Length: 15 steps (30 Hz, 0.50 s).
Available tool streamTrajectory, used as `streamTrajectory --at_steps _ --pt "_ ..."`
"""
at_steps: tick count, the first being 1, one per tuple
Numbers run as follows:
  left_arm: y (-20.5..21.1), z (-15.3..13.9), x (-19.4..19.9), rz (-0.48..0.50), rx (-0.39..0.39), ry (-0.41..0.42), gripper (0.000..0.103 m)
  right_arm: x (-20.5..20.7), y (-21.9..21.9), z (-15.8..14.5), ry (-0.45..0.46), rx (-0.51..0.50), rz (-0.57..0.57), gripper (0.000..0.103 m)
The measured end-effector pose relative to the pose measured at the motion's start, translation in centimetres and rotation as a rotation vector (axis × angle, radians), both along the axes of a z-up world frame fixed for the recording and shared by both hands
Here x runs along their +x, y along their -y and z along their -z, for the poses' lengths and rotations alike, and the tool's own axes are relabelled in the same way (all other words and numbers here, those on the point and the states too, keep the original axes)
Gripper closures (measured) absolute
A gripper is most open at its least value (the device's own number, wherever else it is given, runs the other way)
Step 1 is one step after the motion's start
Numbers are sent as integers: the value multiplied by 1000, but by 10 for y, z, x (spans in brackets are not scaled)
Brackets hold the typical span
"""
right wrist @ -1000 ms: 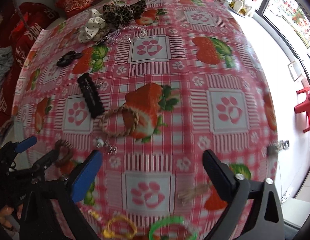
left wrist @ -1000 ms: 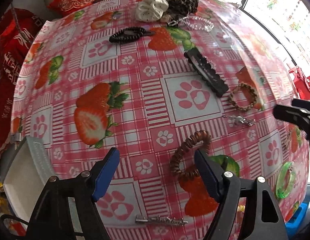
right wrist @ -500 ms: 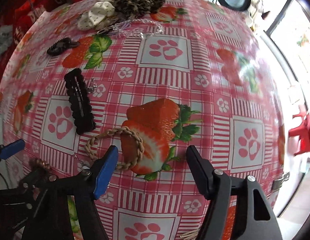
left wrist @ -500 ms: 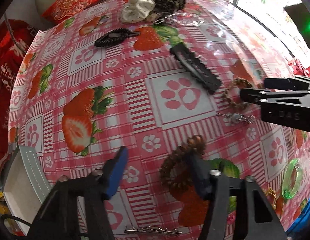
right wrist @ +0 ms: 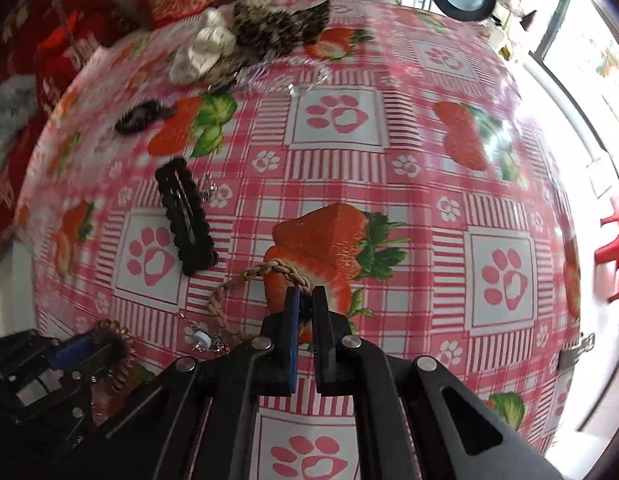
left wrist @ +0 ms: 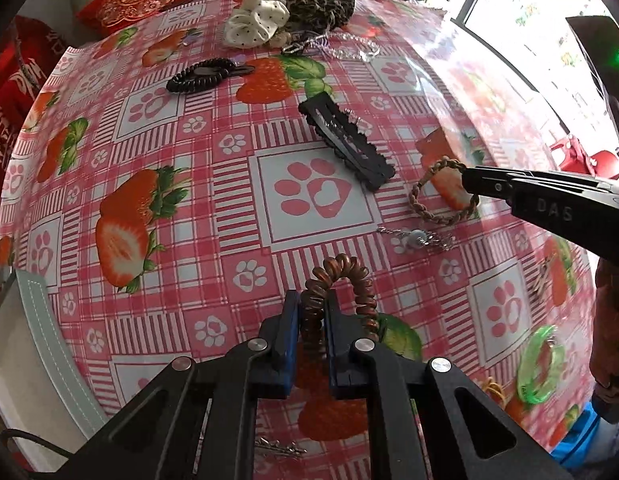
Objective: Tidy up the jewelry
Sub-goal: 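Carry both bracelets into the white box and open both tools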
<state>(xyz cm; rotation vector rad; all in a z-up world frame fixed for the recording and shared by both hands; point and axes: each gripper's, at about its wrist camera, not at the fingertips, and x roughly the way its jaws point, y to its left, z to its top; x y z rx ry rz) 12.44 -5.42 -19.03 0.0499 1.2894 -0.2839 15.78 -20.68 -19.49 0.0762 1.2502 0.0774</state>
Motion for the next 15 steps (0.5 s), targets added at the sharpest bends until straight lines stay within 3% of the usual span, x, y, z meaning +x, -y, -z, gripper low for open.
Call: streamTrajectory --at_steps 8,15 --pt "-9 -26 -6 -47 -51 29 85 -11 15 -26 24 65 26 97" --pt "-30 -48 -25 -96 -73 57 85 -30 1 -52 44 107 -15 97"
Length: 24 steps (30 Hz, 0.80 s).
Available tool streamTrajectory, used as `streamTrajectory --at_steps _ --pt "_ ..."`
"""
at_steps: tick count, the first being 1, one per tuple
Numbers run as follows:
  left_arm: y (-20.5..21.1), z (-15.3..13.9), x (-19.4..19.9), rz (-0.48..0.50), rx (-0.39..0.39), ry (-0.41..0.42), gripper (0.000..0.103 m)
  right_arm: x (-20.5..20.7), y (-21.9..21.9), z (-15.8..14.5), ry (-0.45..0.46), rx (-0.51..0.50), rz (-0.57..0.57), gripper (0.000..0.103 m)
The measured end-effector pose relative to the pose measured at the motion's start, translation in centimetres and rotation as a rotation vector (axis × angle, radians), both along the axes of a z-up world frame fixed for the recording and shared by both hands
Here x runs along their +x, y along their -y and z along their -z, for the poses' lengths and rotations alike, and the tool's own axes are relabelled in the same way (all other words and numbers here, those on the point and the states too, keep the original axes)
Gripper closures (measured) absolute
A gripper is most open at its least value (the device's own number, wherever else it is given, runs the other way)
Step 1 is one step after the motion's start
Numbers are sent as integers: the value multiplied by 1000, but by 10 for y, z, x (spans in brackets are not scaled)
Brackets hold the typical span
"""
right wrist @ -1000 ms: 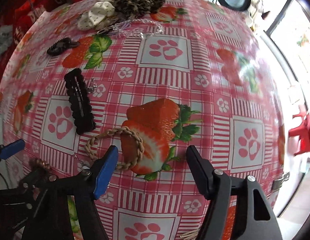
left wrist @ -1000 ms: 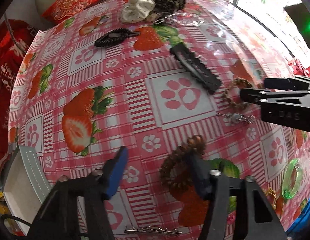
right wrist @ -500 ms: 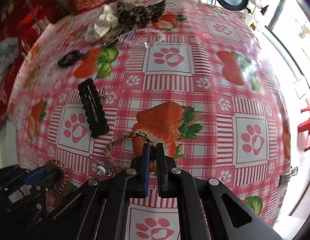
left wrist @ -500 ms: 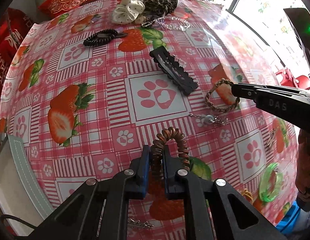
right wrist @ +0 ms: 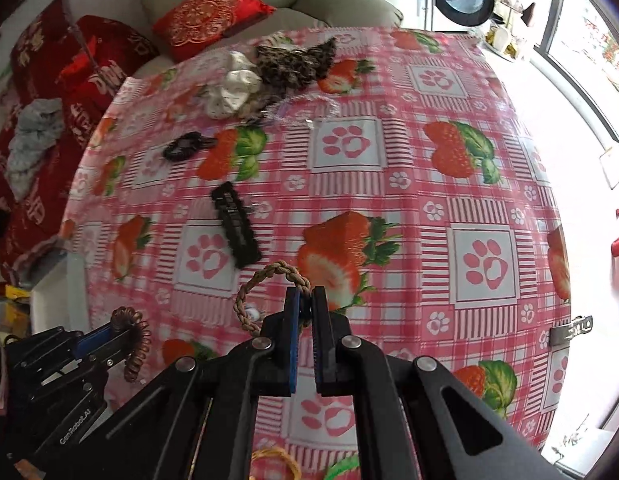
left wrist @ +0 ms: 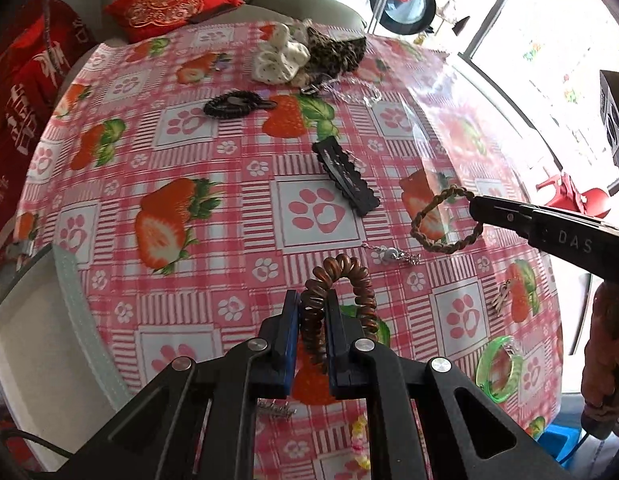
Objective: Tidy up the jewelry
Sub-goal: 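Carry both bracelets into the white box and open both tools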
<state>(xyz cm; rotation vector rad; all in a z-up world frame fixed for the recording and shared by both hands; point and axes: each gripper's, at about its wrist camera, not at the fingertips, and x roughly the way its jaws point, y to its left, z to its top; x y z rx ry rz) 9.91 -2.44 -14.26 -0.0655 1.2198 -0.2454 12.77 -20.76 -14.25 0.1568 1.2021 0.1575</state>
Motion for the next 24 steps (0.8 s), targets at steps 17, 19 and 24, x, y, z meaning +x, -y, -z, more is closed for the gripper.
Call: streamTrajectory --at_steps 17,19,24 --pt "-137 -19 -73 -322 49 11 85 -22 -145 -39 9 133 -273 97" --pt "-158 -16 -81 -370 61 3 85 -24 -170 -40 8 142 -313 97" --pt "-211 -2 -96 -486 88 -17 85 -27 -232 -37 0 150 -412 97"
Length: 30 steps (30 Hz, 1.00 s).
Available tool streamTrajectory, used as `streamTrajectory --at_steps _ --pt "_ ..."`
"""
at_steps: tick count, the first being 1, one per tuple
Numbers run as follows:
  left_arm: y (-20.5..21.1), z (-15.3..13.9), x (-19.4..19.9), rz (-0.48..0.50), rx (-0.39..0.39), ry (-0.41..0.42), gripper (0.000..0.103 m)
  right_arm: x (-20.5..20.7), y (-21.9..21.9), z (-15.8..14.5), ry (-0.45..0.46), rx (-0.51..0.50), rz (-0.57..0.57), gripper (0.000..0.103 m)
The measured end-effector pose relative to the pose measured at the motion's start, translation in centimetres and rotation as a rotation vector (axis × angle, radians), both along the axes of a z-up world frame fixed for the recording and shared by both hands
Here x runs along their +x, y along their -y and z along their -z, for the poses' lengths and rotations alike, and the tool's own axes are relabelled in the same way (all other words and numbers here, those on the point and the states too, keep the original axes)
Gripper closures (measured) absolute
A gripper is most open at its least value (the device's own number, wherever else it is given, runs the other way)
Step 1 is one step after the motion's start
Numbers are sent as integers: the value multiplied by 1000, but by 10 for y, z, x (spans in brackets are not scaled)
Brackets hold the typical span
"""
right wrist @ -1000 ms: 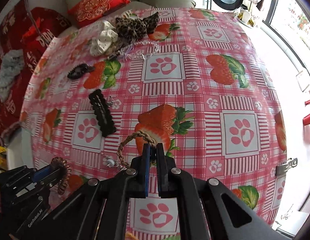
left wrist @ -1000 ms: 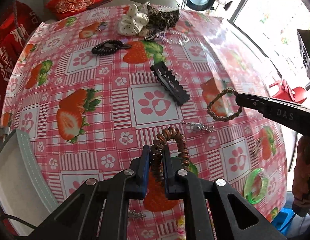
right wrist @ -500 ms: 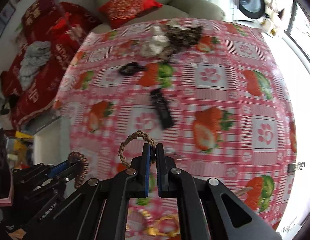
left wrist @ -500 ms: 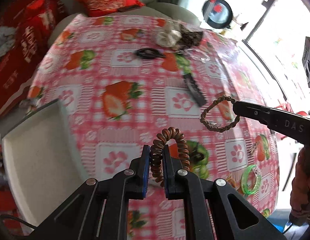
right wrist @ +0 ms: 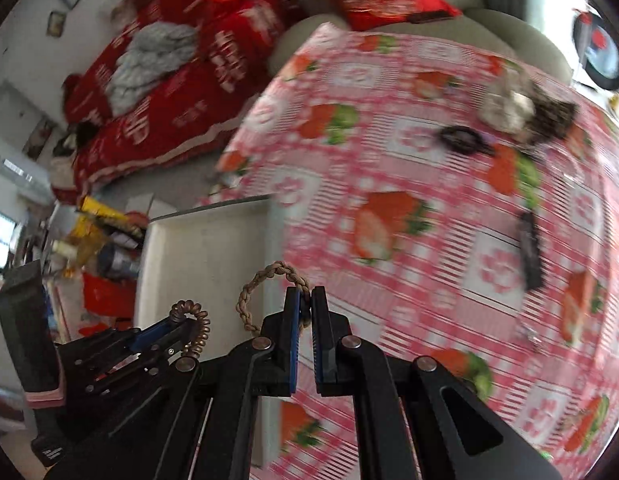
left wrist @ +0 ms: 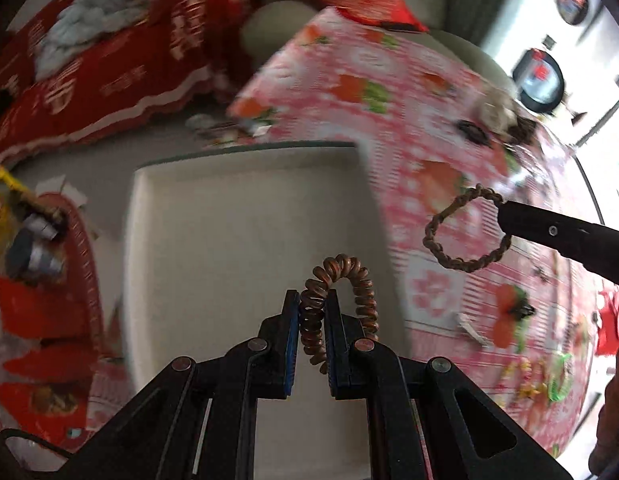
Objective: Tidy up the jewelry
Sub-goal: 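Carry both bracelets into the white box and open both tools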
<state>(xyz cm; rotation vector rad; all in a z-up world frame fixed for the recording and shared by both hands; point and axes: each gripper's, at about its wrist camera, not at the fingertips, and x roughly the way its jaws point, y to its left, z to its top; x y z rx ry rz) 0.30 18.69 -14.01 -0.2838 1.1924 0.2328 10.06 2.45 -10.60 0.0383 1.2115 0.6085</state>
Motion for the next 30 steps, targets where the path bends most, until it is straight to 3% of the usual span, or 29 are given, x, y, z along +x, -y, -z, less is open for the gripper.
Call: streamTrajectory --at_steps 11,30 --pt "-56 36 3 -93 42 -44 85 13 -90 35 -41 -44 -93 97" --pt "-75 57 42 -72 141 -49 84 44 -128 89 -84 -155 -90 97"
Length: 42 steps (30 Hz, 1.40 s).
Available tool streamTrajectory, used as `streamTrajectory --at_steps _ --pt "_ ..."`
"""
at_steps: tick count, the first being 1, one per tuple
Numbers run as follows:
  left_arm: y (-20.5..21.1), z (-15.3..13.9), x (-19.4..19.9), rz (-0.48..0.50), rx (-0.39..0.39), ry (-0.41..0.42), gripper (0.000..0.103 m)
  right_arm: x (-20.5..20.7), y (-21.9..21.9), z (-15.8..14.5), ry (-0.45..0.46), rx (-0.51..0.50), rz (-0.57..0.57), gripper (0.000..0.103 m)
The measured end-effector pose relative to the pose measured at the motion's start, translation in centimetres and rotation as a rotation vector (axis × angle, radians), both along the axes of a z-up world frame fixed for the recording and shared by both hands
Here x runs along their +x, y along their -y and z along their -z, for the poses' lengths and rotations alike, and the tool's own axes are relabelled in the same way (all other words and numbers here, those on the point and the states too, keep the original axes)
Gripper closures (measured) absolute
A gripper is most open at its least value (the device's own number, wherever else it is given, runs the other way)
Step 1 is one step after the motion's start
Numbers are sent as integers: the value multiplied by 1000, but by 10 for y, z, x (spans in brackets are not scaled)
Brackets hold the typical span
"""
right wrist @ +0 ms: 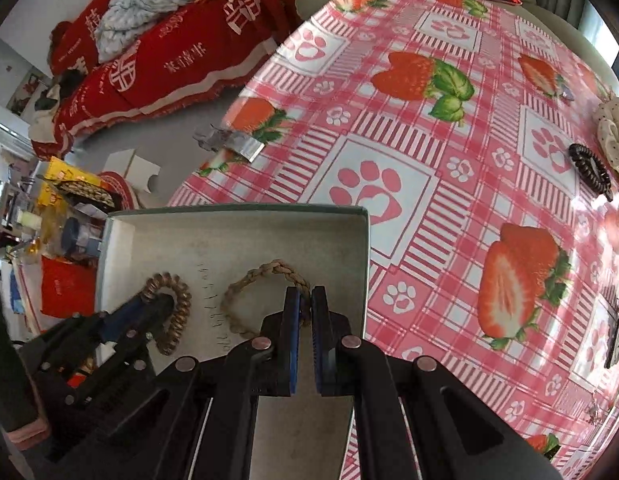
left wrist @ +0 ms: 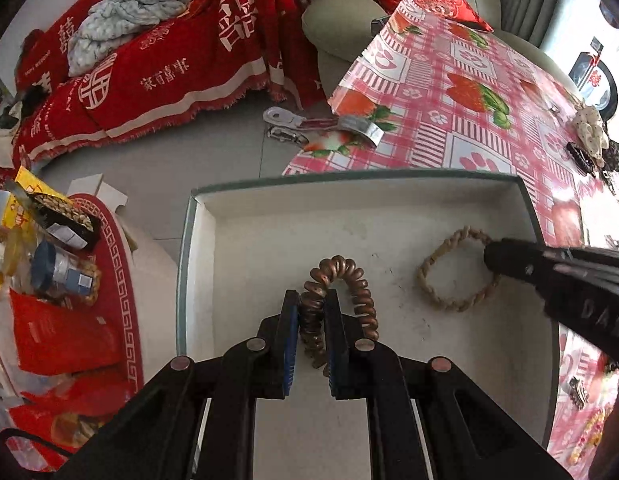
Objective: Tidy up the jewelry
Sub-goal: 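Carry both bracelets into the white box and open both tools, then move left tool to black hair clip while right tool reaches gold hair pin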
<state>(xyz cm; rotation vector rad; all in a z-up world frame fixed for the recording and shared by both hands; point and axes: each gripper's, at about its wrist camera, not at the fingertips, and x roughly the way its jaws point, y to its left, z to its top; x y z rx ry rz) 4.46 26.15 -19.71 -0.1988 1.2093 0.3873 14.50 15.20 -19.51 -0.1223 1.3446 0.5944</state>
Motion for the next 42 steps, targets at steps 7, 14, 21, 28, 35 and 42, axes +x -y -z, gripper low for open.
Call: streamTrajectory --at_steps 7,14,21,28,35,42 --pt "2 0 -1 19 15 -3 75 0 -1 9 -18 -9 -6 96" --pt "5 -13 -2 14 54 31 0 1 3 -3 -11 53 9 95" --pt "10 -18 -4 10 77 21 0 -1 13 -28 0 118 34 85" --pt "23 -27 -12 42 29 9 0 -8 44 -46 2 165 96 39" --pt "60 -37 -15 109 14 -14 0 -19 94 -59 5 193 175 20" --pt "116 -49 -11 231 62 -7 0 -31 165 -58 -7 199 319 17"
